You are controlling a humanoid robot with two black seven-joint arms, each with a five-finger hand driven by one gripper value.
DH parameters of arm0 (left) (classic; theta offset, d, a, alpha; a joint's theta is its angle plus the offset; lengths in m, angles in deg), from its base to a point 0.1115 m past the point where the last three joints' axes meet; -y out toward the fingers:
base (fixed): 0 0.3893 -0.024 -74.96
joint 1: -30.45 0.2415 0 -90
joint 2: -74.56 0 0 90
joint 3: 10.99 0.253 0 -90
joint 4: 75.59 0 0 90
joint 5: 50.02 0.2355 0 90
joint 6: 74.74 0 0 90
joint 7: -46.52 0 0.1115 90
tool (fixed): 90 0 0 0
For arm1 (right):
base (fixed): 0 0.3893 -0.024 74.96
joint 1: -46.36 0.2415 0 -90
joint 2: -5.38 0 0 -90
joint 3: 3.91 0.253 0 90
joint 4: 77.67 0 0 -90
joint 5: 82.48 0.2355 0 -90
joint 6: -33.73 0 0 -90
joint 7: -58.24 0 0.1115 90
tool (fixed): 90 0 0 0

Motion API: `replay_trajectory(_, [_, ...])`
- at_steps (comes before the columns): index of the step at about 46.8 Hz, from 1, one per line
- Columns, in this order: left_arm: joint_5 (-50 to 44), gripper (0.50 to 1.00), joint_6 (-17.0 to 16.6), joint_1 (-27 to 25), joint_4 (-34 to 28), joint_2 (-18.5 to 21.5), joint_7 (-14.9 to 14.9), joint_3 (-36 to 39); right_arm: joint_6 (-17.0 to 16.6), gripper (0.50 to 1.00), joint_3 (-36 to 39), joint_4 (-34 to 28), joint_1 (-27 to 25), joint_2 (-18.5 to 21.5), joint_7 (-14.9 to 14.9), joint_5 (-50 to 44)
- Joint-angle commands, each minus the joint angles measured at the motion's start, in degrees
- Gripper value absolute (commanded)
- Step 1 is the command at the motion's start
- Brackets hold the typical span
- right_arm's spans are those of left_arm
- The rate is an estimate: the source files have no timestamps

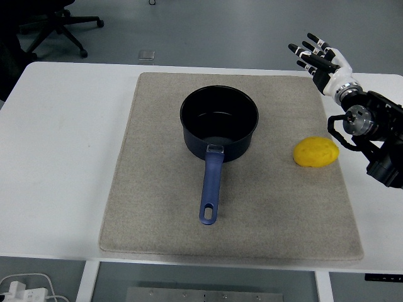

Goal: Put the potato in the blue pot

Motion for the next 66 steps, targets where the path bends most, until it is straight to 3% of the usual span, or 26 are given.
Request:
replay_trajectory(1, [-0.06,0.996,-0.01,0.0,0.01,0.0,-0.01,-0.01,-0.71,0.928,-0.05,0.0,-0.2,-0.42,-0.08,0.0])
replay_trajectory(13, [0.03,0.996,-0.01,0.0,0.01,0.0,-0.01,-0.01,-3.79,0.928,-0.4,0.26,-1.17,-3.06,-0.17,-7.73])
replay_trajectory(27, [-0.06,0.996,-0.01,0.0,-0.26,0.0,-0.01,-0.1,-12.75,0.928,-0.58,0.97,-2.4,-9.74,-0.17,-15.37])
replay_trajectory(35, [-0.06,0.996,-0.01,0.0,-0.17,0.0,-0.01,-0.1,-18.55,0.926,-0.58,3.34,-3.1,-13.51,0.27,-25.12])
replay_trajectory(40, [-0.06,0.996,0.08,0.0,-0.17,0.0,-0.1,-0.1,-20.84,0.928,-0.58,7.02,-3.89,-16.41,1.5,-31.63])
replay_trajectory(54, [0.03,0.996,0.08,-0.35,-0.26,0.0,-0.01,-0.01,-20.93,0.928,-0.67,25.57,-4.07,-28.37,1.94,-41.57])
replay_trajectory(66, [0.11,0.996,0.08,-0.44,-0.61,0.0,-0.01,-0.1,-21.98,0.928,-1.37,33.65,-5.21,-35.75,2.03,-46.49])
